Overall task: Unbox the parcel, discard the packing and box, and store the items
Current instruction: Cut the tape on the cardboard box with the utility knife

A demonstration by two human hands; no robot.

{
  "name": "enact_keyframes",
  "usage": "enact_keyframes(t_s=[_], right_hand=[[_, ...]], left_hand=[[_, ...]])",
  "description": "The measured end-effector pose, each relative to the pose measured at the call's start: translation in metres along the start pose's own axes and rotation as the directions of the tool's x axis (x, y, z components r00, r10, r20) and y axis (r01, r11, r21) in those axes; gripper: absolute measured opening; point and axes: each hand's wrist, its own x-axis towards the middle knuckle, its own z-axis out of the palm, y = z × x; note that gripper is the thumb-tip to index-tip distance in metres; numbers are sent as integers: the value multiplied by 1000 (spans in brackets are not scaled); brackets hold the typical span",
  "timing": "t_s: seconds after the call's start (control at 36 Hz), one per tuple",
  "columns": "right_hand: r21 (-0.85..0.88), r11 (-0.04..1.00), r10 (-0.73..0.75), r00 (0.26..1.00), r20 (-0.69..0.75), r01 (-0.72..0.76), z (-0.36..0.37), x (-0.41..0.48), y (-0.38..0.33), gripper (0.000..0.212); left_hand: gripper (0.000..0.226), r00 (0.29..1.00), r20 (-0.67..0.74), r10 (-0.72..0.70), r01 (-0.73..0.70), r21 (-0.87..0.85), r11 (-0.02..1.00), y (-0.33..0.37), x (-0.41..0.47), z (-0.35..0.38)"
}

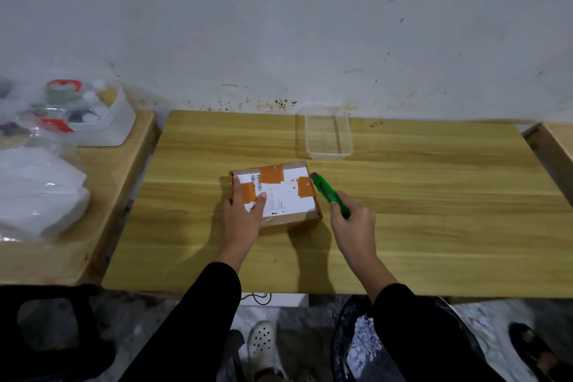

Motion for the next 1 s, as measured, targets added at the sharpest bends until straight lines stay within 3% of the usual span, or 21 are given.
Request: enact_keyframes(t_s=[0.28,0.56,1.0], right_hand=[[8,1000,23,995,98,-24,-2,11,-4,27],[-175,981,-50,982,181,82,-12,24,-11,21],[-198,971,-96,979,178,131,-20,-11,2,18]], left_hand=[[71,1000,-2,-13,13,-23,1000,0,1,2],[71,997,-51,-49,47,-54,997,-2,3,8],[71,995,-81,-59,57,-25,998,-4,3,11]])
